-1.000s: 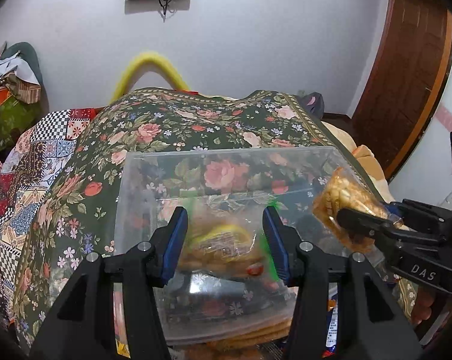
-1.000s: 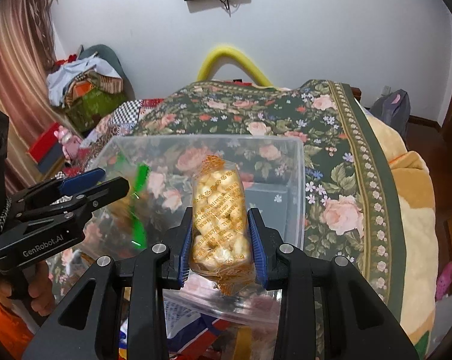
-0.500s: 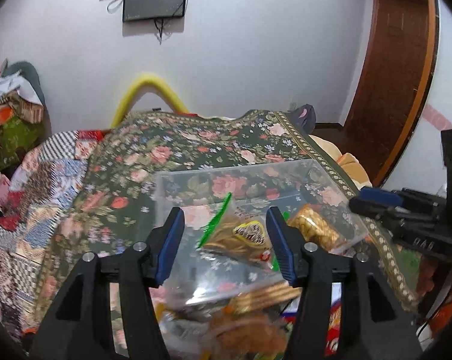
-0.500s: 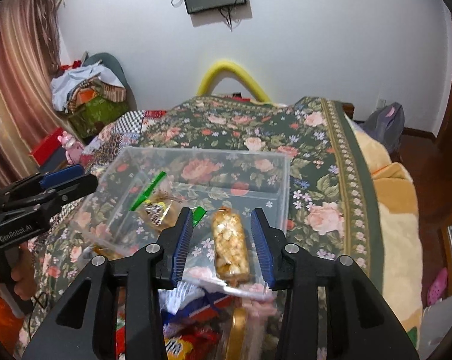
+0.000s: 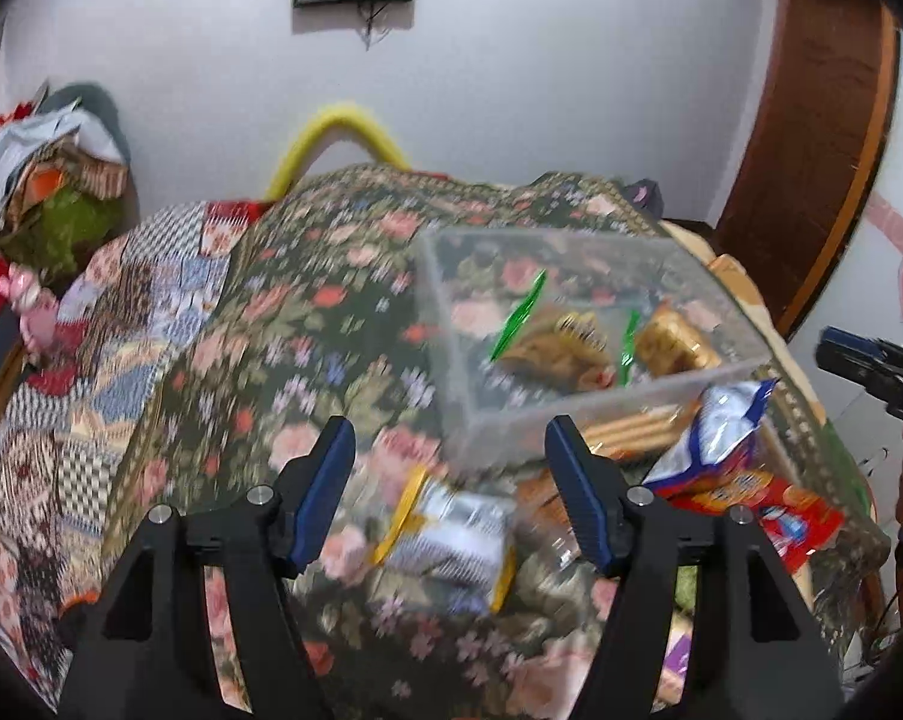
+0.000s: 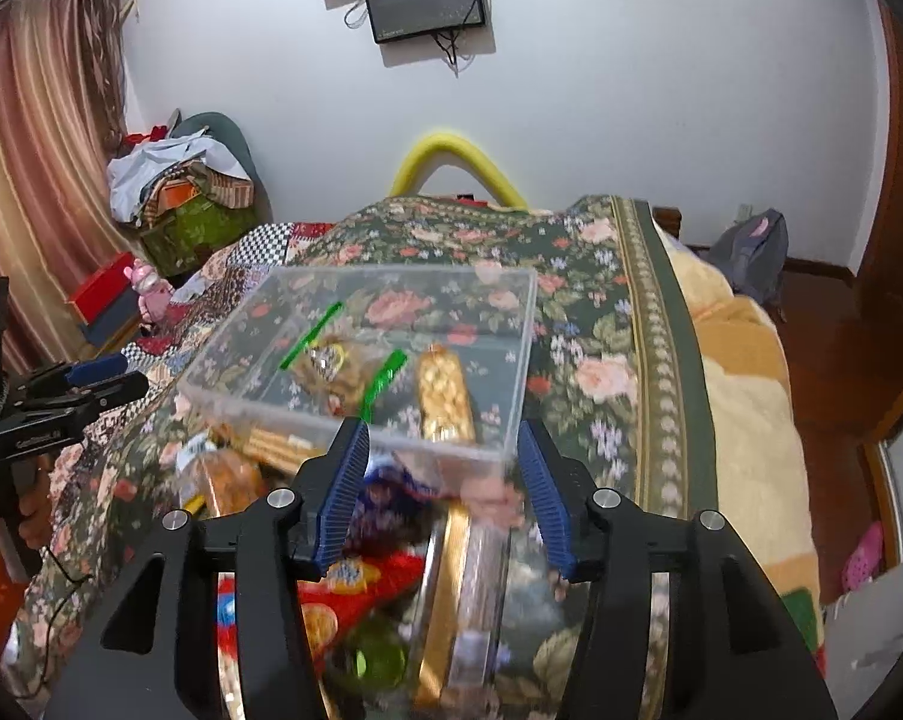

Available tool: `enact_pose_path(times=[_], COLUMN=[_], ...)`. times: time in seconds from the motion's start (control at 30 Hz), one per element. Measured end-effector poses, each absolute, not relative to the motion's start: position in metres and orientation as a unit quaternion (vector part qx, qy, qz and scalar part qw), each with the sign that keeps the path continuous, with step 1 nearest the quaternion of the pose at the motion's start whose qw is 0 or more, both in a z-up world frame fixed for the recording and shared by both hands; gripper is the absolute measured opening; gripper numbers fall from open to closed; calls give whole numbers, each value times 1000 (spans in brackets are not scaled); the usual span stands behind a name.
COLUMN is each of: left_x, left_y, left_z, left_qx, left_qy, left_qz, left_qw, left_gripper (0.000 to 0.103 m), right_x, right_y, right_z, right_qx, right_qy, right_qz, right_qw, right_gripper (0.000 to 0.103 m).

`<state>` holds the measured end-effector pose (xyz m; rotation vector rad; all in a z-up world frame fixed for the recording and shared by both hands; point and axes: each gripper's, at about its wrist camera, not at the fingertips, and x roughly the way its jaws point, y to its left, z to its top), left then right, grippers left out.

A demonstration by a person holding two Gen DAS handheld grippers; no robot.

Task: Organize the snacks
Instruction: 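Grasp the white wafer pack with left gripper while right grasps the long wafer roll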

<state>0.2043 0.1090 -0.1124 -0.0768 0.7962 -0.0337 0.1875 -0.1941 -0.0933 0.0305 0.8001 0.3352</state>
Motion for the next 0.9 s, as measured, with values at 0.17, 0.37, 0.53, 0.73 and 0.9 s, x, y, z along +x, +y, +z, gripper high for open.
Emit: enact_pose_path(times=[0.17,0.37,0.53,0.73,0.9], left_x=[197,191,195,210,221], left_y=[122,124,117,106,102], left_z=[-138,-170,-188,-200,-206], left_qx=[-59,-56,-52,-39,-39], left_qy=[413,448,470,475,472], left_qz=[-14,-24,-39,-42,-37], left_qw=[909,892,880,878,880], left_gripper=[66,66,66,70,70], right_x=[175,165,164,165,165], right_y=[-196,-199,-199,-204,-204], right_z=[-112,-141,-158,-170,-178], right_qx=[8,15,19,33,47], right_qy=[407,446,470,485,496], right_qz=[152,151,153,154,157], right_qw=[900,882,869,860,853], right_gripper=[48,48,48,49,49])
